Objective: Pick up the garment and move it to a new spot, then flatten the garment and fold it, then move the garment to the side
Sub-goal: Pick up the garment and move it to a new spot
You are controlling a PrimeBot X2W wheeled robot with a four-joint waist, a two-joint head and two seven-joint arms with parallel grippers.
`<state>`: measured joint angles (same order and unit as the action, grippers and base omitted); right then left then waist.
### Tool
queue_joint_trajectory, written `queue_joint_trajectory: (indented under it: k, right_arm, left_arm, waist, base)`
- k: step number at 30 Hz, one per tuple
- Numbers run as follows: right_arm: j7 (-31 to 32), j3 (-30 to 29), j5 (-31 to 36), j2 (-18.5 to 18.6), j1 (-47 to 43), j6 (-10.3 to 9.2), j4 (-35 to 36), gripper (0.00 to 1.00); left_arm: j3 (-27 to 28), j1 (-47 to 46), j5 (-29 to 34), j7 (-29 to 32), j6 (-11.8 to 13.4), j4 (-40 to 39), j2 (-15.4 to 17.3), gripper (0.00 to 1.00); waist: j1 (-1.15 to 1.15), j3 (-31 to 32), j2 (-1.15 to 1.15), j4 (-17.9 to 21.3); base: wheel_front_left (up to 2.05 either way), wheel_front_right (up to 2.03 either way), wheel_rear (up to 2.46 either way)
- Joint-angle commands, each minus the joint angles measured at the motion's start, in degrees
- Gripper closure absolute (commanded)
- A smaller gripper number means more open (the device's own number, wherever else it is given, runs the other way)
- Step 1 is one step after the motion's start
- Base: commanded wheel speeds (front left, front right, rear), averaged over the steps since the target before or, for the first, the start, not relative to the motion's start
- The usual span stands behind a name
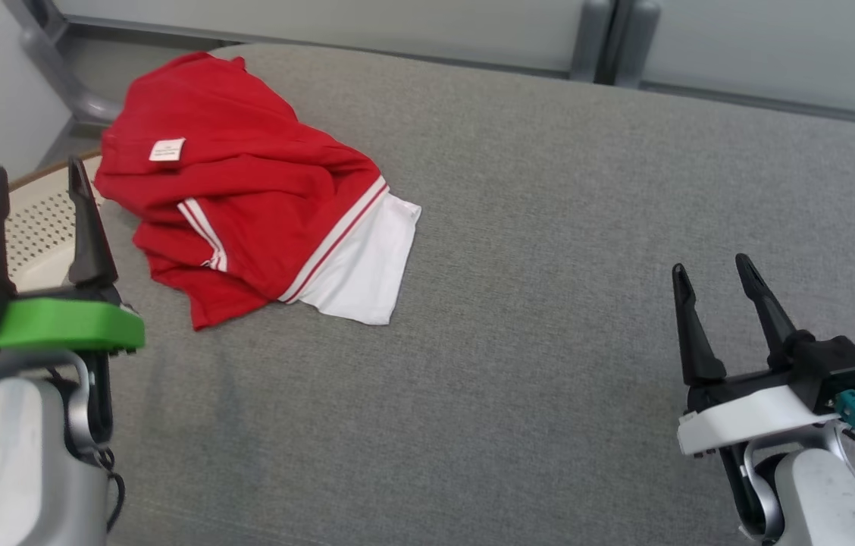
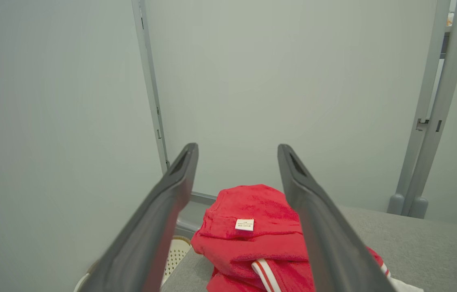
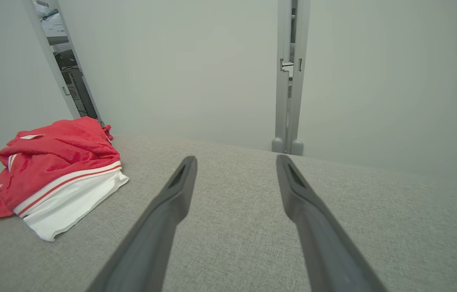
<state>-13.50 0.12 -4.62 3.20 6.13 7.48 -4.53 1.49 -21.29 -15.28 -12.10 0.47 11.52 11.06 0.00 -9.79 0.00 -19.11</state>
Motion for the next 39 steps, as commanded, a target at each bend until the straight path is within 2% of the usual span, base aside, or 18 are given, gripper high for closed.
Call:
queue_joint_trajectory:
  k: [1,13,25,35,37,39]
  right_arm:
    - [0.2,-0.71,0.64,0.55,1.39,0.03,0.97,0.0]
    - [0.12,-7.21,2.31,1.05,5.06,0.03,6.6,0.0]
    - [-0.45,-8.48,2.81,0.8,5.92,0.03,8.92,0.0]
    - [0.05,-8.45,3.18,1.05,5.79,0.03,9.79,0.0]
    - [0.08,-8.23,2.98,1.02,5.55,0.03,9.84,0.0]
    - [0.05,-8.12,2.81,0.97,5.34,0.03,9.79,0.0]
  left_arm:
    - [0.3,-3.38,-0.82,-0.26,-0.51,0.96,0.88,0.0]
    - [2.9,-24.65,-3.8,0.24,-3.58,12.03,6.81,0.0]
    - [2.75,-34.47,-6.56,5.12,-6.54,29.59,12.69,0.0]
    - [0.24,-35.8,-9.47,18.66,-7.46,42.95,12.29,0.0]
    - [-0.58,-35.64,-10.78,23.03,-7.68,45.55,11.94,0.0]
    - [-0.83,-35.46,-11.64,24.35,-7.82,46.34,11.97,0.0]
  waist:
    - [0.0,-8.26,0.0,6.99]
    - [0.0,-21.01,0.0,15.18]
    - [0.0,-25.34,0.0,17.59]
    - [0.0,-25.05,0.0,17.24]
    - [0.0,-24.82,0.0,17.43]
    - [0.0,-24.68,0.0,17.59]
  base:
    - [0.0,0.0,0.0]
    - [0.0,0.0,0.0]
    - [0.0,0.0,0.0]
    - [0.0,0.0,0.0]
    - [0.0,0.0,0.0]
    - [0.0,0.0,0.0]
